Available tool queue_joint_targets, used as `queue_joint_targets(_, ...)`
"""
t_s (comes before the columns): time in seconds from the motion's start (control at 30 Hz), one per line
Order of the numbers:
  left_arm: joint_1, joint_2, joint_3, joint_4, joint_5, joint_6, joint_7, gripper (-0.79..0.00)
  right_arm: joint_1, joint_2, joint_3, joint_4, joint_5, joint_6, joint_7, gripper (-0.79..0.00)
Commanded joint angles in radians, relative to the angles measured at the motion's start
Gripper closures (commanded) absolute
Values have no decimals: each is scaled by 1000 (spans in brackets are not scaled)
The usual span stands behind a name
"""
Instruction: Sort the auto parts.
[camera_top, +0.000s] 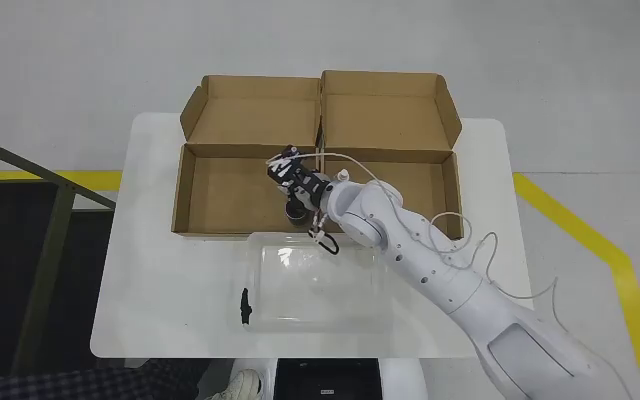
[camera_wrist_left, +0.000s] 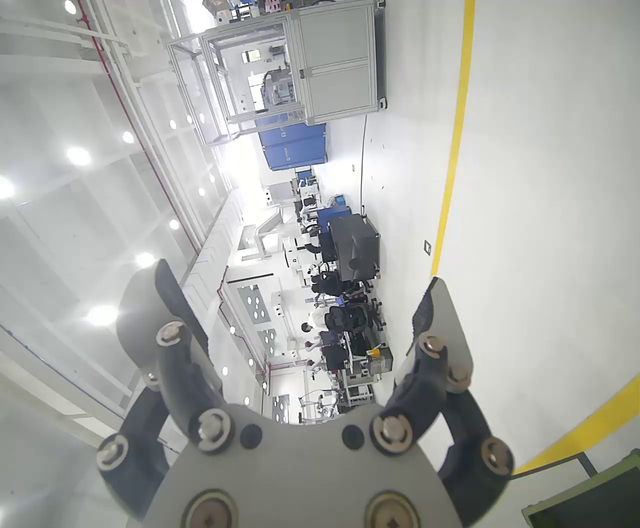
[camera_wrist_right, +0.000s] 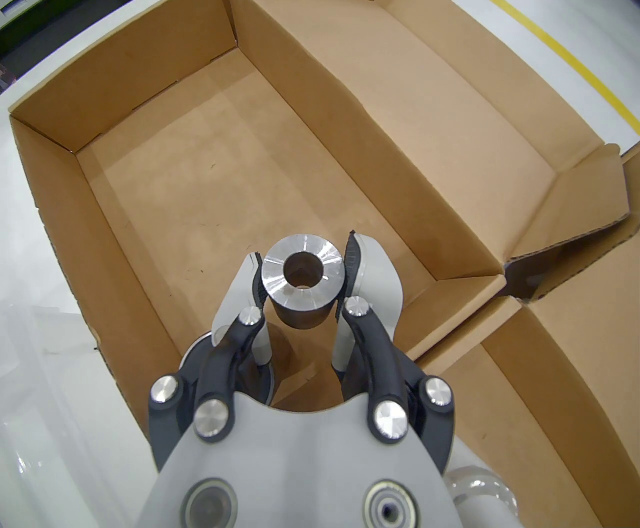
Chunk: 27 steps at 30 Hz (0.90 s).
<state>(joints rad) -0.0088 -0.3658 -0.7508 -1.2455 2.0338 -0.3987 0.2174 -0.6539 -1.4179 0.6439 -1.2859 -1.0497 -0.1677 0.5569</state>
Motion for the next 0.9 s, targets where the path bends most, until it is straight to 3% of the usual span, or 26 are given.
queue_joint_targets(0.0,0,0,0,0,0,0,0,-785,4,-5,-1,9,3,-2,3,-246)
queue_joint_targets(0.47,0,0,0,0,0,0,0,-785,9,-28,22,31,15,-32,6,-305)
queue_joint_targets(0.87,0,0,0,0,0,0,0,-785,-138,19,130,-226,-85,-130,-76,-345)
